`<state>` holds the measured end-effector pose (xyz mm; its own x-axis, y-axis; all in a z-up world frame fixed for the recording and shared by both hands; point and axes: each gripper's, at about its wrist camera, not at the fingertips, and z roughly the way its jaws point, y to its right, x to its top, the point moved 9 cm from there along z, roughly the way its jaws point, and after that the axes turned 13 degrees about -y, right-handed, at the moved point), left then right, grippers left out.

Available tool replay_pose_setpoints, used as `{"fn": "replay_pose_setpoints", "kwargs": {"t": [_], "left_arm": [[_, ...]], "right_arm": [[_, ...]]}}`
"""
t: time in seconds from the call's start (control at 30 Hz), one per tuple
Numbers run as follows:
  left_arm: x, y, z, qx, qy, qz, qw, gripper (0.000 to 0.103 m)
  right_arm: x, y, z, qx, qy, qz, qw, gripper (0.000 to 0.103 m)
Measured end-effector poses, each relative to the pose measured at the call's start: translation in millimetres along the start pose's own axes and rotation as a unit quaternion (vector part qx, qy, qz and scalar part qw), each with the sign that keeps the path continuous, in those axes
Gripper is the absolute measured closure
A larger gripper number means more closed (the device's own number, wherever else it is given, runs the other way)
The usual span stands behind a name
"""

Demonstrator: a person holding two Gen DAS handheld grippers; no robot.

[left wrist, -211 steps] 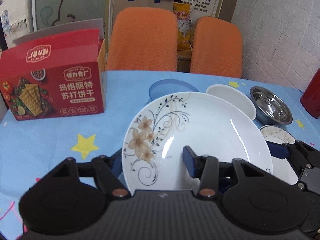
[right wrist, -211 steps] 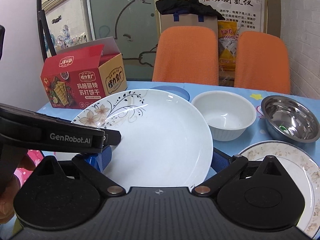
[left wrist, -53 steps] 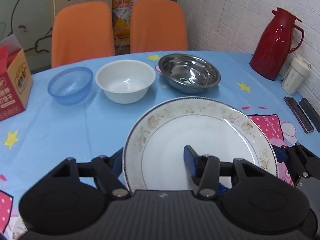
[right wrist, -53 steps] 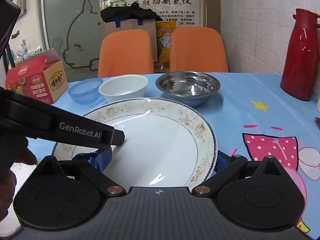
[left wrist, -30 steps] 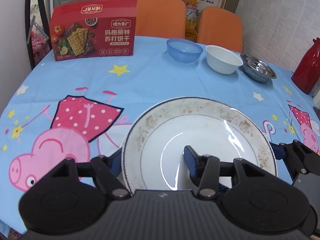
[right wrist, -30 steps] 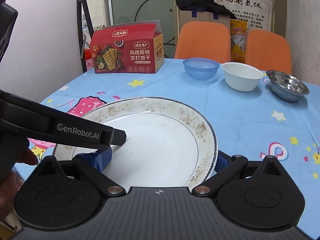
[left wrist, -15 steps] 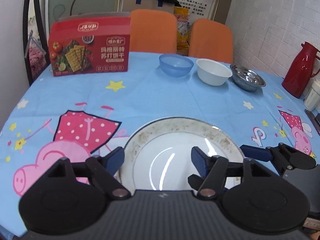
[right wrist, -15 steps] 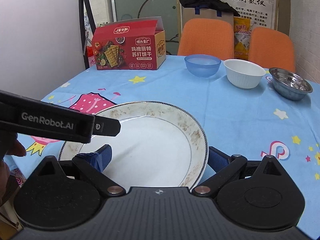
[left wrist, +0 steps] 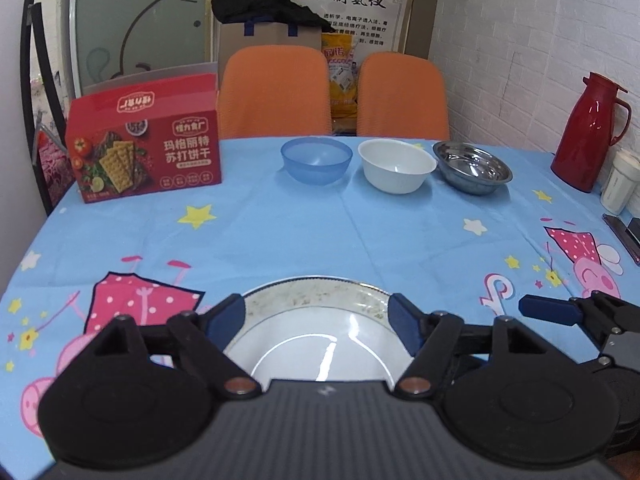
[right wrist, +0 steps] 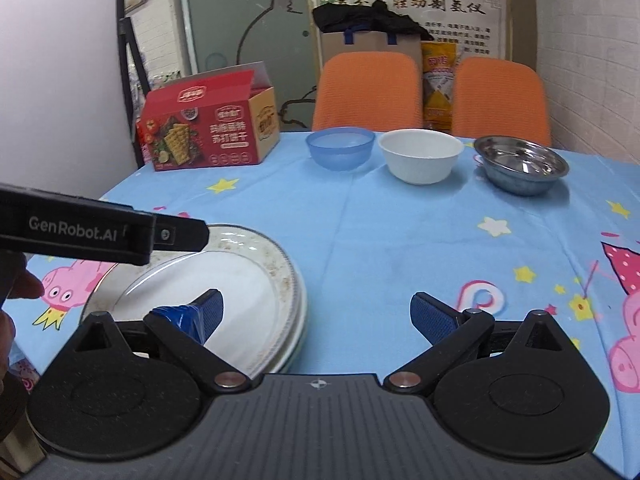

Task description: Organize plates and bowls

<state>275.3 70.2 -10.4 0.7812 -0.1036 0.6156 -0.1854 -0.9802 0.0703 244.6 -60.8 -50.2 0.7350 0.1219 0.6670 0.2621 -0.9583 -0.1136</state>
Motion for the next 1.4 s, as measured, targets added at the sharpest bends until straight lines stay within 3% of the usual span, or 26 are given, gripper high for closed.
{"fn": "replay_pose_setpoints", "kwargs": {"t": [0.43, 0.77, 0.93, 1.07, 1.23, 1.4], "left_arm": [[26, 45, 38, -0.003, -0.030, 0.023, 0.9993, 0.032], [43, 80, 66, -0.002, -0.057, 0.058, 0.9967, 0.032], [57, 103, 75, -0.030, -0.070, 0.085, 0.9934, 0.032], [95, 122, 80, -0.074, -0.072, 0.097, 0.9899, 0.032], [184, 149, 104, -0.097, -0.033, 0.109, 0.9888, 0.032], [239, 180, 176, -0.139, -0.081, 0.106, 0.9812, 0.032]], "right_arm": [[-7, 102, 0, -0.036, -0.005, 0.105, 0.994, 0.015], [-6, 139, 12, -0.025, -0.004, 0.138, 0.990, 0.015], [-1, 161, 13, -0.032, 0.001, 0.143, 0.989, 0.015], [22, 185, 8, -0.046, 0.021, 0.142, 0.989, 0.015], [73, 221, 11, -0.077, 0.050, 0.136, 0.986, 0.015], [114, 258, 48, -0.075, 0.027, 0.171, 0.982, 0.015]]}}
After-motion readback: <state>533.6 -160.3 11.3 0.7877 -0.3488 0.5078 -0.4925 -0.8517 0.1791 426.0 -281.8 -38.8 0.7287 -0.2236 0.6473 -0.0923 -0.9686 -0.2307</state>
